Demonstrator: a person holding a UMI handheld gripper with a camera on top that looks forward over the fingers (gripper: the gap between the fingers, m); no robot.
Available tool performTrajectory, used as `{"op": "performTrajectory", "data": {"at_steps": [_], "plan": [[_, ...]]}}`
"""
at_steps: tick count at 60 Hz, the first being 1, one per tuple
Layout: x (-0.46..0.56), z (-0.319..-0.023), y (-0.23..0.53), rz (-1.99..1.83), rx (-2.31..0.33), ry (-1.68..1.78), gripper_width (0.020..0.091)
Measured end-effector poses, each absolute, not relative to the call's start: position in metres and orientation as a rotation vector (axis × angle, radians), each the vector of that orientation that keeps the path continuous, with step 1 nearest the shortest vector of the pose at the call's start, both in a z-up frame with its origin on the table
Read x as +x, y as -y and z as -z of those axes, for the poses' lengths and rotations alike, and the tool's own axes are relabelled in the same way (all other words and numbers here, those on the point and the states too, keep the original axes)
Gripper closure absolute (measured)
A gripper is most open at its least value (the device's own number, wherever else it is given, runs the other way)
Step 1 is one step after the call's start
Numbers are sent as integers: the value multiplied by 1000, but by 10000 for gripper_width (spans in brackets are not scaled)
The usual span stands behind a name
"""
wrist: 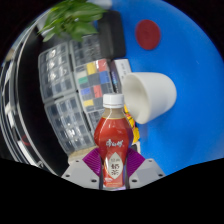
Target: Pour water
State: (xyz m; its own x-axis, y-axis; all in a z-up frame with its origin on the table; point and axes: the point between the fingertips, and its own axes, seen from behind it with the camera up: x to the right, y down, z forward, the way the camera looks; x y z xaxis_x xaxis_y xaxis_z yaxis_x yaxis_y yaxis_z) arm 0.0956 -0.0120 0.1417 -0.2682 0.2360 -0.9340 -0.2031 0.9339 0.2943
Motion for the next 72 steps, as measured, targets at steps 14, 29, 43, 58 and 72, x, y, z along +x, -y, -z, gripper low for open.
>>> {"op": "performTrajectory", "data": {"at_steps": [14, 29, 43, 58, 72], "plan": [[102, -192, 39, 104, -611, -1686, 808], [109, -242, 121, 690, -1056, -1478, 806], [107, -217, 218, 1098, -1288, -1436, 807], [118, -128, 256, 1094, -1419, -1496, 808], [113, -93, 261, 1073, -1354, -1474, 802]]}}
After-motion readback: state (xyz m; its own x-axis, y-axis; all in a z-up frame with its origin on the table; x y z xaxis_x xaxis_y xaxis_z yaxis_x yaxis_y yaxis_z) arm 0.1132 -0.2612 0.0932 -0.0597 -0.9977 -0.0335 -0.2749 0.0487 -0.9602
